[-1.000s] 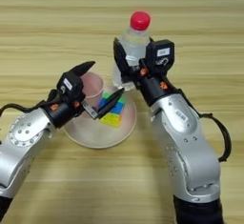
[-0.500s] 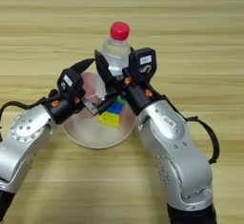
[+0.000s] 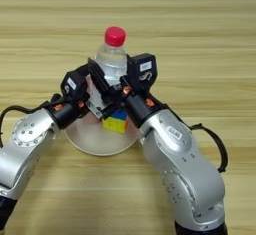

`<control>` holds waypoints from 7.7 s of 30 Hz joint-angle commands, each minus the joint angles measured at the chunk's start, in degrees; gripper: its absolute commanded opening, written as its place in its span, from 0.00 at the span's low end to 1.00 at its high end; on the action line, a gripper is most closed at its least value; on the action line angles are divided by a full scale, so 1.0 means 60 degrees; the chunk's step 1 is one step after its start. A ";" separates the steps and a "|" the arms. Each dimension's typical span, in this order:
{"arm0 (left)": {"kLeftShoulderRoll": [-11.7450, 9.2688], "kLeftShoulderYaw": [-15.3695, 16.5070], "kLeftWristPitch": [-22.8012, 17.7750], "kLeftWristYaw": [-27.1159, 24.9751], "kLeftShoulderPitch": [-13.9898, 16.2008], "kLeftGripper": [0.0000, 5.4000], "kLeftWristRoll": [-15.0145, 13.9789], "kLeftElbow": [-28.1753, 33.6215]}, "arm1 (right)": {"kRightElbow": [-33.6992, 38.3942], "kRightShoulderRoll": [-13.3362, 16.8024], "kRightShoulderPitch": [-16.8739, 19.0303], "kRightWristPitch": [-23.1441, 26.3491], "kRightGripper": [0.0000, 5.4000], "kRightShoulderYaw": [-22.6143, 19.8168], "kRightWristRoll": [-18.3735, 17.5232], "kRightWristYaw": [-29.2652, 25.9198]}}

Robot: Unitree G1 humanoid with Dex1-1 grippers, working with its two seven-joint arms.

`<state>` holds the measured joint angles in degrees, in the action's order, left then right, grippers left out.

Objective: Move the objects on the table

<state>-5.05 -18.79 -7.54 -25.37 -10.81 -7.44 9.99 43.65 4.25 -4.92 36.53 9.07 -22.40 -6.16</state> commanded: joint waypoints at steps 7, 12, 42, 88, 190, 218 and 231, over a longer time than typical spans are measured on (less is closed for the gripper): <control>0.0152 0.0109 -0.0100 -0.0008 -0.0183 1.00 -0.0112 0.0292 | 0.0073 -0.0129 -0.0152 0.0004 0.60 0.0074 -0.0152 0.0008; 0.0182 0.0139 -0.0112 -0.0039 -0.0123 0.96 -0.0160 0.0343 | -0.0018 -0.0148 -0.0191 -0.0022 0.60 0.0080 -0.0122 -0.0005; 0.0239 0.0282 -0.0047 -0.0266 -0.0053 0.64 -0.0406 0.0169 | -0.0219 -0.0159 -0.0179 -0.0159 0.60 0.0054 -0.0037 -0.0042; 0.0290 0.0571 -0.0030 -0.0329 -0.0042 0.59 -0.0511 0.0065 | -0.0719 0.0191 -0.0105 -0.0895 0.98 0.0486 0.0558 -0.0428; -0.0912 0.4658 0.1618 0.0619 -0.0074 0.58 -0.1033 -0.2214 | -0.3772 0.0344 0.0364 -0.5595 1.00 -0.2933 0.1249 0.0118; -0.1046 0.4831 0.4266 0.0983 -0.0837 0.58 -0.0477 -0.6421 | -0.3882 0.0383 0.0210 -0.5743 1.00 -0.2872 0.1275 -0.0032; -0.0960 0.4797 0.5506 0.1390 -0.1233 0.58 -0.0066 -0.8072 | -0.3832 0.0396 0.0229 -0.5746 1.00 -0.2929 0.1263 -0.0065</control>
<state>-10.75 9.97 23.02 -18.13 -16.46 -8.95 -37.30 20.36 6.43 -3.06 2.03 -8.23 -14.80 -6.51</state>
